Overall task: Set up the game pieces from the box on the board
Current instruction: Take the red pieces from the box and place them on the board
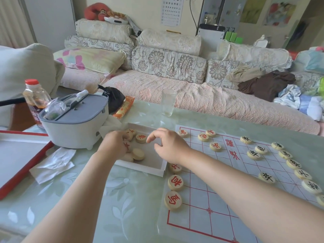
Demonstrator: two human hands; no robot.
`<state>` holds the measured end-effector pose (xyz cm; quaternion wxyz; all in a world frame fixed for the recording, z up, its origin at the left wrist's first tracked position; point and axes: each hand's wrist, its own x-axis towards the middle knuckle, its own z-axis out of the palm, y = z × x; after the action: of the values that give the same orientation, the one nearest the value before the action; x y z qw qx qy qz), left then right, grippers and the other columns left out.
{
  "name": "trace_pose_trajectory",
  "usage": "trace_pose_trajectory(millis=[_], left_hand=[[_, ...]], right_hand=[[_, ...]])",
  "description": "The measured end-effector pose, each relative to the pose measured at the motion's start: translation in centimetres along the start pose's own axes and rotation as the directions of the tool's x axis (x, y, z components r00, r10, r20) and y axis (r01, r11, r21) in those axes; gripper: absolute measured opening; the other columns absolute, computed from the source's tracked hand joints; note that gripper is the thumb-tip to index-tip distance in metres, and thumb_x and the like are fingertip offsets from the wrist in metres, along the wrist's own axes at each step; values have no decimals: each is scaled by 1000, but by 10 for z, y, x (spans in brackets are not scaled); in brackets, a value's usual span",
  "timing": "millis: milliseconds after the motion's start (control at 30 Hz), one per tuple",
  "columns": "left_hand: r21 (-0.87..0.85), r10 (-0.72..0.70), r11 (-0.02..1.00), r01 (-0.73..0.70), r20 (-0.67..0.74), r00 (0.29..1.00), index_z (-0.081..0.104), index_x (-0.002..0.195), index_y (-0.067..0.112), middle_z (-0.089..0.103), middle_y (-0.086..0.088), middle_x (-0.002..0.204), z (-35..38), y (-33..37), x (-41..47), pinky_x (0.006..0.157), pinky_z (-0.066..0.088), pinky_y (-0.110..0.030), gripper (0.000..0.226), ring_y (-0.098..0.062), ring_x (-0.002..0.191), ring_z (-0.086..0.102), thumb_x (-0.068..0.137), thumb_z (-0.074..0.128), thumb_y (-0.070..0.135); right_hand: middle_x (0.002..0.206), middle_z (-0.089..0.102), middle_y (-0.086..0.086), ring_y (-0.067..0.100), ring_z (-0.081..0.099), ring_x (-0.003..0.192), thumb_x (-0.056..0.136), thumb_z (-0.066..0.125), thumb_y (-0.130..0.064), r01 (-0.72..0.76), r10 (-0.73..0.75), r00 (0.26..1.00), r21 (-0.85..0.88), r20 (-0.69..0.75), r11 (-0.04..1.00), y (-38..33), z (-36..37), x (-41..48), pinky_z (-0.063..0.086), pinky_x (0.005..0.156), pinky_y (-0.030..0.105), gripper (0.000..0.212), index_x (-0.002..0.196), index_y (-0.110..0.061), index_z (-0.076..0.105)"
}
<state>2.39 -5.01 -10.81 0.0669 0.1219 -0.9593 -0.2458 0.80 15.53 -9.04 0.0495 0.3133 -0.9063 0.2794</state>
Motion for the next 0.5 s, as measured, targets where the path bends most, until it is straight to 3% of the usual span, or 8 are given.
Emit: trace_pose_trajectory(millis=[100,200,267,400,433,500], left_hand=[[-234,-65,970,63,-3,998,68,111,21,66,-2,111,-2,-6,-2,71,47,-25,34,-17,87,59,78,74,13],[-479,-103,872,96,11,995,71,105,20,69,0,96,-3,-4,-3,61,54,-28,29,-17,78,64,77,77,15],[-671,-114,734,104,30,993,70,102,18,71,-1,94,-5,0,-5,58,54,-25,29,-16,75,68,75,81,17],[-884,-125,412,221,186,975,65,107,7,72,-10,102,-3,6,-3,82,58,-34,35,-21,87,72,76,81,12],[-902,-108,362,236,210,972,64,109,6,72,-12,104,-1,7,-1,86,57,-36,37,-22,90,72,76,80,11],[-906,-81,359,225,210,974,65,108,7,72,-12,103,4,12,3,86,57,-36,36,-22,90,72,76,80,14]], right_hand=[[117,64,-6,9,60,103,86,57,-6,-7,6,999,34,32,999,-10,13,12,46,93,28,32,110,-23,68],[118,62,-4,11,59,110,83,64,-9,-9,5,999,74,52,997,-14,26,20,47,98,33,38,117,-26,65],[119,59,-7,11,59,109,80,71,-18,-33,28,999,117,44,993,-14,32,26,47,96,31,43,119,-34,62],[117,58,-6,7,56,97,78,79,-23,-39,51,997,181,-63,983,-11,33,33,39,80,9,41,115,-31,65],[116,59,-6,6,56,97,78,80,-22,-31,48,995,192,-85,981,-8,32,33,36,77,4,39,113,-29,66],[115,61,-6,7,56,103,79,80,-24,-23,43,994,195,-100,980,-2,29,32,36,80,3,33,109,-28,66]])
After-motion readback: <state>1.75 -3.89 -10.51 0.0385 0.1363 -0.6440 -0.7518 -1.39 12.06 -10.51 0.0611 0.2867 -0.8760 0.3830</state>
